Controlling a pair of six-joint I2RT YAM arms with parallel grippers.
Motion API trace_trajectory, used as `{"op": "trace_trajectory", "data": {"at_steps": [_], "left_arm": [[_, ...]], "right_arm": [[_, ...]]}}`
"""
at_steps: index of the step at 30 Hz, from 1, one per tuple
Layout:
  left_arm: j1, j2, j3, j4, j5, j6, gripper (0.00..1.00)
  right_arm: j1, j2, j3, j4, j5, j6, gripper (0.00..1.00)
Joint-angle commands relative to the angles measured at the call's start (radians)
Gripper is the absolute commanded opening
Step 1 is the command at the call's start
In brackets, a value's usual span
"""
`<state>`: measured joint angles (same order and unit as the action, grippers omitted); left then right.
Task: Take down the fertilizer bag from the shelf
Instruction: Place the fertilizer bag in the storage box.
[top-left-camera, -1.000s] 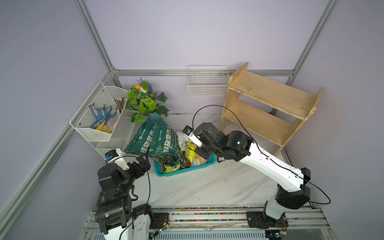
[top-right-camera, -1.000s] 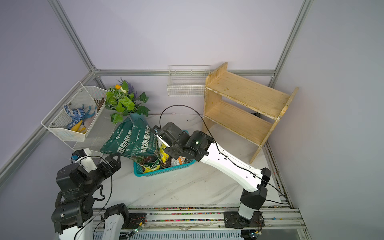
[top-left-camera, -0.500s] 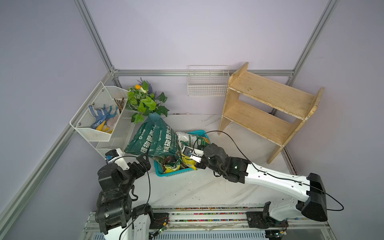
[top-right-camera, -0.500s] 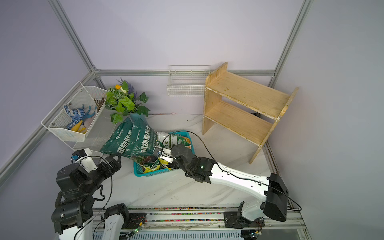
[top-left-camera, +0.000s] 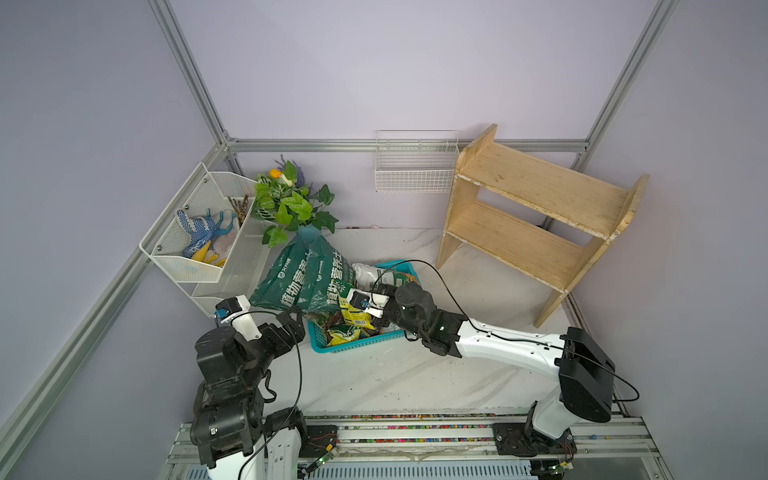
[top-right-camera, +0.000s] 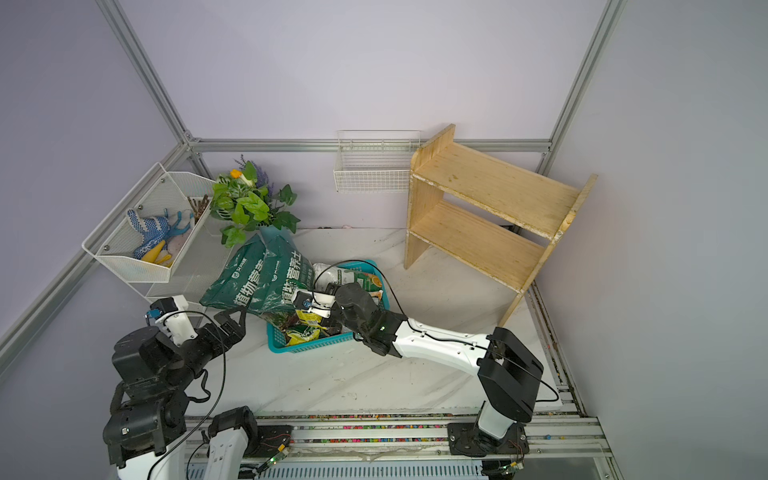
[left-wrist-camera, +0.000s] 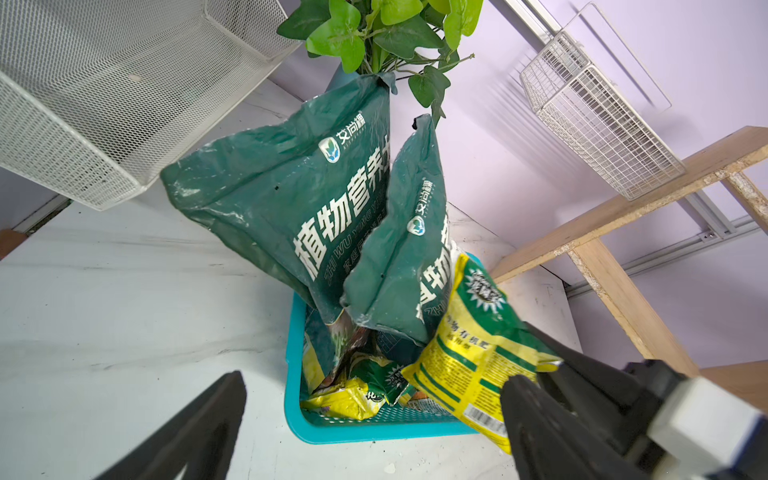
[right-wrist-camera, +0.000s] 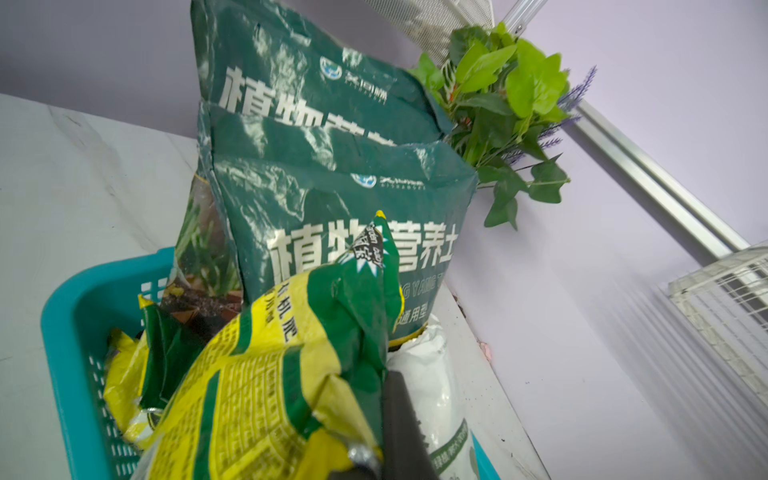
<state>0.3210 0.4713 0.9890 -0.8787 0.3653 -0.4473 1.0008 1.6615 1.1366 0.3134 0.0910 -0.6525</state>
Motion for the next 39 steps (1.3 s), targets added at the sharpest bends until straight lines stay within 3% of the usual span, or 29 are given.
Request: {"op": "trace_trajectory", "data": {"at_steps": [1,12,15,19,22,33,39], "left_arm": [[-0.003,-0.003,-0.003,0.019,0.050,-0.007,1.00],[-0.003,-0.006,-0.026,0.065,0.167,-0.014,1.00],[-0.003,0.011,-0.050,0.112,0.275,-0.025,1.00],[-0.003,0.043,-0.074,0.162,0.380,-0.052,1.00],[-0.007,0.046,-0.083,0.186,0.427,-0.070,1.00],[-0.127,0.128,-0.103,0.219,0.464,-0.071,1.00],[-0.207,0.182,-0.116,0.231,0.443,-0.064,0.99]], "right_arm": [[-0.029,-0.019,-0.055,0.229,-0.099,-0.007,0.00],[-0.153,-0.072,-0.265,0.557,-0.372,0.076,0.00],[-0.165,-0.066,-0.277,0.552,-0.401,0.054,0.00],[-0.208,-0.071,-0.360,0.732,-0.471,0.126,0.00],[-0.212,-0.060,-0.351,0.678,-0.517,0.088,0.00],[-0.200,0.077,-0.333,0.798,-0.571,0.085,0.00],[-0.191,0.171,-0.294,0.845,-0.510,0.016,0.00]]}}
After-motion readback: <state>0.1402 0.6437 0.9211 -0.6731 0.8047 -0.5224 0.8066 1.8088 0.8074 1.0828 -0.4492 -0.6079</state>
